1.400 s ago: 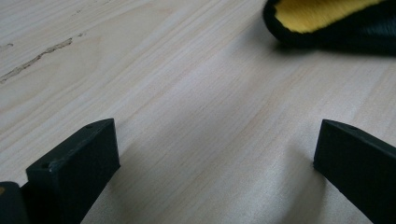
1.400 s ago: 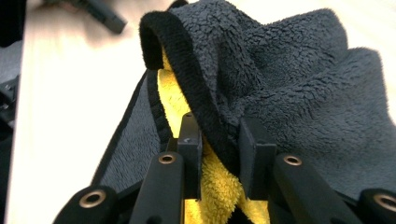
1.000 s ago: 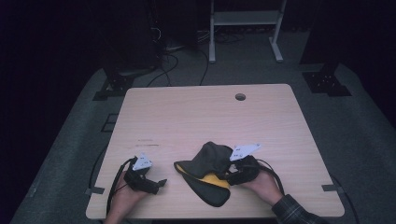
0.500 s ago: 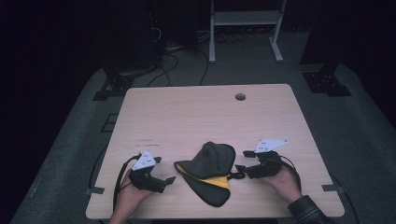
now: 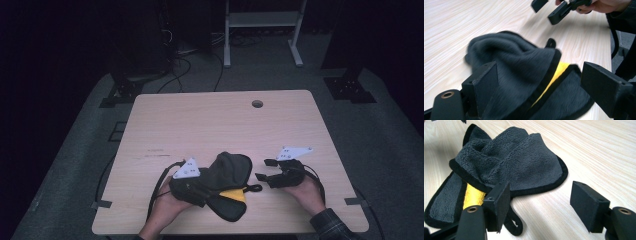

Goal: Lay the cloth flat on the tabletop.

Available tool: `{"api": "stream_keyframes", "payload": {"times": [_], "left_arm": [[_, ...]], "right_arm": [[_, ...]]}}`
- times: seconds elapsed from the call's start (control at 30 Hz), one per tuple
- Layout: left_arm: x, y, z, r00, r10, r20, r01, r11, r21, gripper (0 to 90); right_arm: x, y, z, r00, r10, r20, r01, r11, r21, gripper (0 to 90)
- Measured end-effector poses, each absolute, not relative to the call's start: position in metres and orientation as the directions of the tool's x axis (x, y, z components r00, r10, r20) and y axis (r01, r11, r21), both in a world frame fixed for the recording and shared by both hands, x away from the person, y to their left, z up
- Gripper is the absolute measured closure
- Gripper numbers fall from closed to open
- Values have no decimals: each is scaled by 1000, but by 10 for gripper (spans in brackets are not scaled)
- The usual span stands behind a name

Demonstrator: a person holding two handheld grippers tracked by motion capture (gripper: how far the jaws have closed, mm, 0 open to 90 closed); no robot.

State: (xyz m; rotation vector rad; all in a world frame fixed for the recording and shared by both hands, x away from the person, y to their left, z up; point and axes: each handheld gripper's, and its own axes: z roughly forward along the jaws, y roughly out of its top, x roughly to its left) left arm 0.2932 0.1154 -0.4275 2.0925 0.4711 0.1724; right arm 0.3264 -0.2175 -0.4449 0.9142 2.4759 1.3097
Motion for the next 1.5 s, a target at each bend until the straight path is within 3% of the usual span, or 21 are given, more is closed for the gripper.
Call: {"api": "stream_keyframes", "payload": {"times": [0.17,0.33,0.43,0.6,0.67,1.13,1.5], "left_arm": [[294,90,-434,926,376,-28,242,-536,809,142],[298,75,-441,921,383,71,189,-600,777,241],[301,71,-442,911,403,85,193,-599,777,362],[306,70,-438,907,414,76,207,-595,776,683],[308,72,-433,904,422,62,216,-579,786,756],[343,146,-392,799,599,-55,295,-311,903,775],[363,207,-407,672,734,-94,397,-250,883,775]], "right_arm": [[327,-217,-445,-790,603,111,430,417,801,313],[327,-217,-445,-793,599,111,426,414,804,313],[327,-216,-444,-795,597,111,424,415,805,313],[327,-216,-444,-795,596,112,422,411,808,313],[328,-216,-444,-795,596,111,421,412,808,313],[327,-215,-444,-801,589,109,416,416,809,313],[326,-210,-445,-808,579,110,416,428,802,313]]}}
